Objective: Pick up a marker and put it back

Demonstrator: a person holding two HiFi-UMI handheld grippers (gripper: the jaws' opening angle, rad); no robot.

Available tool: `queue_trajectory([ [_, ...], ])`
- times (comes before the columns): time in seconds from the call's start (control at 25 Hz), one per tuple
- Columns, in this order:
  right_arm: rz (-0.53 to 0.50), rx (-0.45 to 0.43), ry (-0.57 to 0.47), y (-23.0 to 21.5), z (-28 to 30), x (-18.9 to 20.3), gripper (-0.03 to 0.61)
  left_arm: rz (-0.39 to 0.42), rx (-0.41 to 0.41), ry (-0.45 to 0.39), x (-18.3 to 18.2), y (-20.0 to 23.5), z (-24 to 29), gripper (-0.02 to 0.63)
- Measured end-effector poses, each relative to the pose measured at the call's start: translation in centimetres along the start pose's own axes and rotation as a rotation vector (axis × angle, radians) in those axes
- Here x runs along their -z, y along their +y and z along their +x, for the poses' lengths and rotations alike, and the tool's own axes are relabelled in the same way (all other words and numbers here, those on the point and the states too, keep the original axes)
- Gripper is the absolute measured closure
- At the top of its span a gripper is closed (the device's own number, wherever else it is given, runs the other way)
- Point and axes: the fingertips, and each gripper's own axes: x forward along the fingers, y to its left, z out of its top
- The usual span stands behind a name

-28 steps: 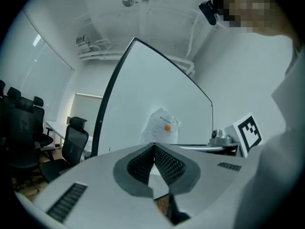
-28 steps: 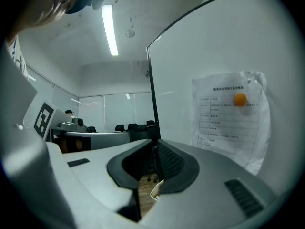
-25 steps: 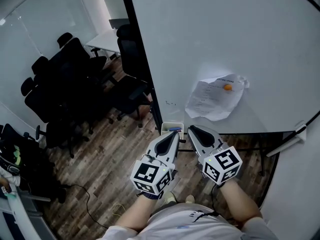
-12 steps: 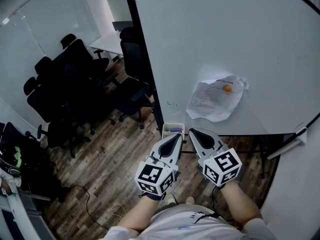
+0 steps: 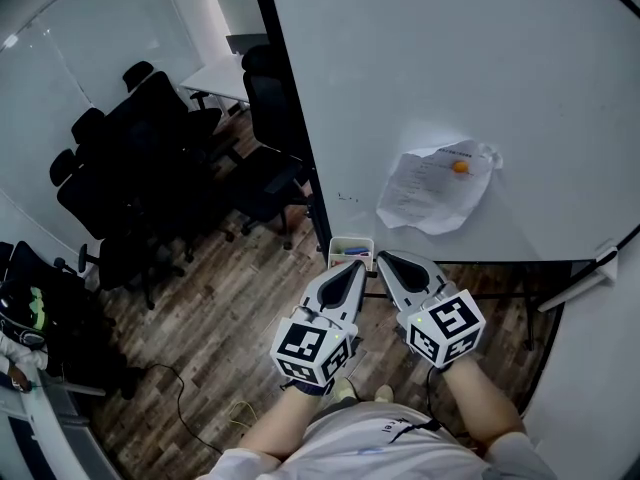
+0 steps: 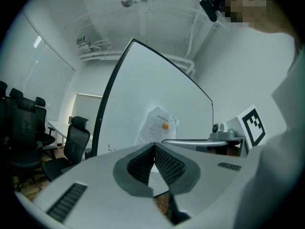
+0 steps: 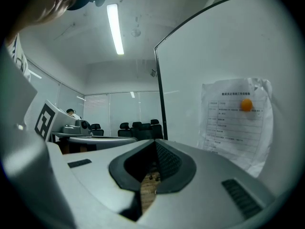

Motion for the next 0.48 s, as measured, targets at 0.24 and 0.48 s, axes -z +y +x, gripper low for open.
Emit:
queue_trajectory([
  [0.24,0.002,-0.001,0.004,0.09,0.1,0.29,0.566,-0.001,-0.001,0.002,0.18,0.12,-0.08,0.603],
  [0.48,0.0,-0.003,0.01,0.29,0.17,0.54,0.566,-0.003,0.0,0.0,0.24,0.18,-0.23,0.603],
])
